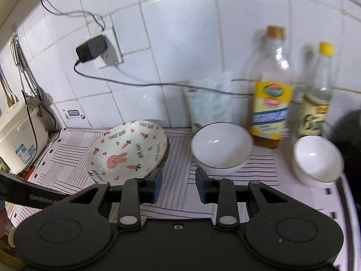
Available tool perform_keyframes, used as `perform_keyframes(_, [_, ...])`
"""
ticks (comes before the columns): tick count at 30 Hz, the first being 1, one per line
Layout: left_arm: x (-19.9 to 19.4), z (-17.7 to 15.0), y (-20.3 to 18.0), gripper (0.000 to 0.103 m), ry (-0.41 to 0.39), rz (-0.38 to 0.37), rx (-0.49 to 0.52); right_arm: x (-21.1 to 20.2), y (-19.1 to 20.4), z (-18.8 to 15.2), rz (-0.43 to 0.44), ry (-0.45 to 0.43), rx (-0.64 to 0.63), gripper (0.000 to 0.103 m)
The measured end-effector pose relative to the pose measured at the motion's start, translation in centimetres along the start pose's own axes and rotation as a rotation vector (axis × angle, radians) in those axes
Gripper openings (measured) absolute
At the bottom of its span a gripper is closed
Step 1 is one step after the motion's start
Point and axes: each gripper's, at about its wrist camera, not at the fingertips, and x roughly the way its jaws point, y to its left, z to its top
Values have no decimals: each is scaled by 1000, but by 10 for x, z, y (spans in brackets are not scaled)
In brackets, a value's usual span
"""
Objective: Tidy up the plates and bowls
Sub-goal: 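Move the left gripper to a white bowl and grasp its rim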
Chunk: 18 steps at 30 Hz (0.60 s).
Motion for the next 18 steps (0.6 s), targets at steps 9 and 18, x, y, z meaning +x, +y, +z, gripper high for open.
perform_keyframes(9, [-38,-26,-56,54,-14,-36,117,-79,-36,-27,-59,-90,14,49])
perform_keyframes(18, [-42,-45,-122,68,-23,-73,233,-123,-79,-80,-121,-126,48,65])
